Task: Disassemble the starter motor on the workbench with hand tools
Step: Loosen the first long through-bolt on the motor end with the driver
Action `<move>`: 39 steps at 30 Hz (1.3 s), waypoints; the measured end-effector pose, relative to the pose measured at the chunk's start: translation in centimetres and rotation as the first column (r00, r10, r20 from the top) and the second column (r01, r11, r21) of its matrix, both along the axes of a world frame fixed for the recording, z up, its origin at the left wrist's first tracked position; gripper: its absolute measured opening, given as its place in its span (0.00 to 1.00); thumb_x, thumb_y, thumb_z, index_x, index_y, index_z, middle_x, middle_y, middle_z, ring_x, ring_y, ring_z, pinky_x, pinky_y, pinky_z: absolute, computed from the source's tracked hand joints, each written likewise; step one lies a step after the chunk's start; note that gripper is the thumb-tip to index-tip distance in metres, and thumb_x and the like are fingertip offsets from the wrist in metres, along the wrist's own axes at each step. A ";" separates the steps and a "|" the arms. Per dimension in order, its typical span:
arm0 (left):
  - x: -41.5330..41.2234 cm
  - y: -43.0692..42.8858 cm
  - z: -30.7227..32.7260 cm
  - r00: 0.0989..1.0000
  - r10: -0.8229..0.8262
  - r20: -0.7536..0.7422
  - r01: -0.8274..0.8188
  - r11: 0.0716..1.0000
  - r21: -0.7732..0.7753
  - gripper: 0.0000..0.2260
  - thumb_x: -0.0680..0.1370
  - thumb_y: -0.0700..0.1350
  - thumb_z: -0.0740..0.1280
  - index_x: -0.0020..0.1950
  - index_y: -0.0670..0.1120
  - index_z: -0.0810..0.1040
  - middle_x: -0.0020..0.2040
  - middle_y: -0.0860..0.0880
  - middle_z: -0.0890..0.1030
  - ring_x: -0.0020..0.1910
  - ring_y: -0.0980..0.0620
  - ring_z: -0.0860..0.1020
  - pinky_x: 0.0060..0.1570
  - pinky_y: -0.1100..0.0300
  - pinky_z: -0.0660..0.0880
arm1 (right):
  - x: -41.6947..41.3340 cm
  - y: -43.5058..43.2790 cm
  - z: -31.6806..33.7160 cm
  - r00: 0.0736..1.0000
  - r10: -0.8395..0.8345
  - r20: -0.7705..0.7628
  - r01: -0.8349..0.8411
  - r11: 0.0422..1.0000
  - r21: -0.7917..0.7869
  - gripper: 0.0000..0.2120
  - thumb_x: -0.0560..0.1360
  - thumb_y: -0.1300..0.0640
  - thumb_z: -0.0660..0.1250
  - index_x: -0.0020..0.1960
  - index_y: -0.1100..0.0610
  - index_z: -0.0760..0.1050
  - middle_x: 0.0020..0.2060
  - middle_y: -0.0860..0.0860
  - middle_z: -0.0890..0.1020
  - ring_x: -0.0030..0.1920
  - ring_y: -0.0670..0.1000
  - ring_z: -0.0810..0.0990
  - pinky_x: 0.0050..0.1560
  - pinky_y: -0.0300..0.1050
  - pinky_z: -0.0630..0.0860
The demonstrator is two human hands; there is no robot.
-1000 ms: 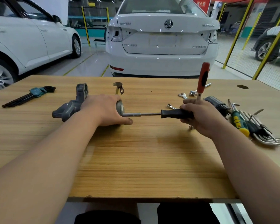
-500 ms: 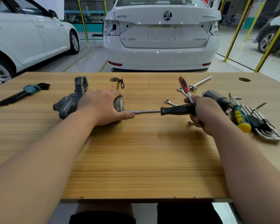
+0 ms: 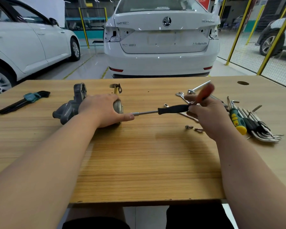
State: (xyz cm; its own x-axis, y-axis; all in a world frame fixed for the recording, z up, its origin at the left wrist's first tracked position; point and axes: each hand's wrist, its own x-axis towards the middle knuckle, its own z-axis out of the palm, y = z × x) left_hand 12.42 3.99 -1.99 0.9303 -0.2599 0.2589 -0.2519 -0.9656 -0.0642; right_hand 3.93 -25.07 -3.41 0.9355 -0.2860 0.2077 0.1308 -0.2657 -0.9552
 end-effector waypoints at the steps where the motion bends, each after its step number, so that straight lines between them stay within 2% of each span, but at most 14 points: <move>1: 0.0 0.0 0.0 1.000 0.005 0.000 -0.005 1.000 -0.002 0.52 0.51 0.86 0.45 0.66 0.60 0.69 0.64 0.57 0.75 0.59 0.49 0.75 0.48 0.53 0.70 | -0.1 0.1 0.0 1.000 0.000 0.002 0.000 0.998 -0.065 0.22 0.77 0.67 0.65 0.48 0.39 0.83 0.47 0.46 0.81 0.36 0.41 0.78 0.34 0.35 0.75; 3: -0.1 -0.1 0.1 1.000 0.008 0.001 -0.008 1.000 -0.003 0.52 0.51 0.86 0.46 0.67 0.59 0.69 0.64 0.57 0.76 0.60 0.49 0.75 0.49 0.52 0.70 | -0.3 0.1 -0.1 1.000 -0.018 -0.012 0.016 0.989 -0.150 0.23 0.78 0.66 0.64 0.48 0.36 0.81 0.45 0.47 0.82 0.26 0.40 0.72 0.24 0.31 0.67; 6: -0.4 -0.1 0.1 1.000 0.004 0.018 -0.004 1.000 0.000 0.53 0.51 0.86 0.46 0.67 0.58 0.70 0.63 0.56 0.76 0.59 0.49 0.75 0.50 0.52 0.71 | -0.4 0.3 -0.2 0.997 -0.074 -0.028 0.071 0.992 -0.105 0.24 0.78 0.66 0.61 0.48 0.37 0.81 0.38 0.48 0.81 0.20 0.40 0.69 0.19 0.34 0.64; 7: -0.4 -0.1 0.1 1.000 0.002 0.024 -0.002 1.000 0.000 0.52 0.51 0.86 0.46 0.67 0.58 0.70 0.63 0.56 0.76 0.59 0.49 0.75 0.50 0.52 0.71 | -0.4 0.3 -0.2 0.996 -0.085 -0.036 0.081 0.991 -0.103 0.23 0.78 0.67 0.61 0.49 0.38 0.81 0.39 0.48 0.81 0.21 0.40 0.70 0.20 0.33 0.64; 9: -0.5 -0.1 0.1 1.000 -0.004 0.027 0.004 1.000 -0.001 0.53 0.51 0.85 0.46 0.66 0.58 0.70 0.62 0.56 0.77 0.58 0.49 0.75 0.49 0.53 0.71 | -0.3 0.4 0.0 0.995 -0.079 -0.054 0.074 0.993 -0.089 0.23 0.77 0.69 0.61 0.55 0.42 0.80 0.46 0.46 0.81 0.31 0.40 0.75 0.26 0.32 0.68; 12: -0.6 0.0 0.1 1.000 -0.013 0.026 0.013 1.000 0.004 0.53 0.51 0.85 0.46 0.67 0.57 0.70 0.63 0.55 0.77 0.59 0.50 0.75 0.50 0.52 0.70 | -0.2 0.2 0.3 0.996 -0.040 -0.083 0.043 0.998 0.035 0.23 0.75 0.72 0.62 0.61 0.49 0.78 0.53 0.44 0.83 0.50 0.45 0.81 0.36 0.31 0.74; 14: -0.6 0.0 0.1 0.999 -0.017 0.031 0.017 1.000 0.007 0.54 0.51 0.85 0.46 0.67 0.57 0.70 0.63 0.55 0.77 0.59 0.49 0.75 0.51 0.52 0.70 | -0.3 0.0 0.4 0.994 -0.051 -0.099 0.056 0.997 0.053 0.20 0.75 0.70 0.63 0.61 0.50 0.78 0.52 0.44 0.83 0.53 0.46 0.81 0.43 0.34 0.77; 16: -0.6 0.0 0.1 0.999 -0.020 0.031 0.020 1.000 0.005 0.53 0.51 0.85 0.46 0.66 0.57 0.70 0.62 0.55 0.77 0.58 0.49 0.75 0.51 0.52 0.70 | -0.4 -0.1 0.4 0.993 -0.054 -0.102 0.061 0.996 0.065 0.17 0.76 0.68 0.64 0.58 0.51 0.79 0.51 0.48 0.83 0.52 0.47 0.82 0.44 0.34 0.78; 20: -0.5 0.1 0.1 0.999 -0.025 0.027 0.025 1.000 0.010 0.53 0.51 0.85 0.46 0.66 0.56 0.70 0.61 0.54 0.77 0.57 0.49 0.76 0.50 0.52 0.71 | -0.4 -0.3 0.2 0.995 -0.028 -0.095 0.038 0.993 0.111 0.13 0.76 0.68 0.65 0.52 0.52 0.80 0.51 0.52 0.83 0.50 0.48 0.83 0.37 0.31 0.77; 25: -0.6 0.1 0.1 0.999 -0.031 0.025 0.031 0.999 -0.007 0.48 0.54 0.84 0.52 0.65 0.57 0.71 0.61 0.55 0.77 0.57 0.49 0.75 0.50 0.52 0.70 | -0.1 -0.5 0.1 0.995 -0.030 -0.099 0.041 0.994 0.103 0.09 0.77 0.65 0.66 0.50 0.54 0.82 0.49 0.54 0.84 0.49 0.52 0.85 0.46 0.40 0.81; 30: -0.5 0.1 0.2 0.999 -0.042 0.012 0.042 0.999 -0.003 0.48 0.54 0.84 0.52 0.65 0.57 0.71 0.60 0.55 0.77 0.56 0.49 0.75 0.50 0.52 0.70 | 0.3 -0.6 -0.4 0.990 -0.103 -0.099 0.110 0.992 0.067 0.03 0.78 0.54 0.69 0.48 0.51 0.81 0.39 0.50 0.85 0.40 0.48 0.86 0.42 0.40 0.82; 32: -0.5 0.1 0.2 0.999 -0.041 0.012 0.041 0.999 -0.002 0.48 0.53 0.84 0.51 0.64 0.58 0.71 0.60 0.55 0.78 0.56 0.49 0.75 0.49 0.53 0.70 | 0.6 -0.7 -0.7 0.978 -0.138 -0.158 0.143 0.990 0.022 0.09 0.78 0.47 0.68 0.51 0.53 0.81 0.39 0.50 0.84 0.37 0.48 0.82 0.39 0.42 0.79; 34: -0.5 0.2 0.2 0.999 -0.036 0.015 0.037 0.999 -0.004 0.49 0.52 0.84 0.50 0.65 0.58 0.71 0.60 0.55 0.77 0.56 0.49 0.75 0.50 0.53 0.70 | 1.0 -0.7 -0.9 0.954 -0.146 -0.260 0.165 0.985 0.051 0.15 0.78 0.44 0.67 0.53 0.55 0.79 0.40 0.51 0.83 0.37 0.48 0.78 0.40 0.45 0.76; 39: -0.4 0.2 0.4 1.000 -0.029 0.003 0.029 1.000 -0.011 0.52 0.49 0.85 0.47 0.64 0.59 0.71 0.60 0.56 0.77 0.57 0.49 0.75 0.50 0.53 0.69 | 1.5 -0.6 -0.9 0.914 -0.143 -0.380 0.188 0.979 0.081 0.20 0.76 0.39 0.65 0.51 0.56 0.78 0.39 0.52 0.81 0.32 0.49 0.74 0.37 0.47 0.72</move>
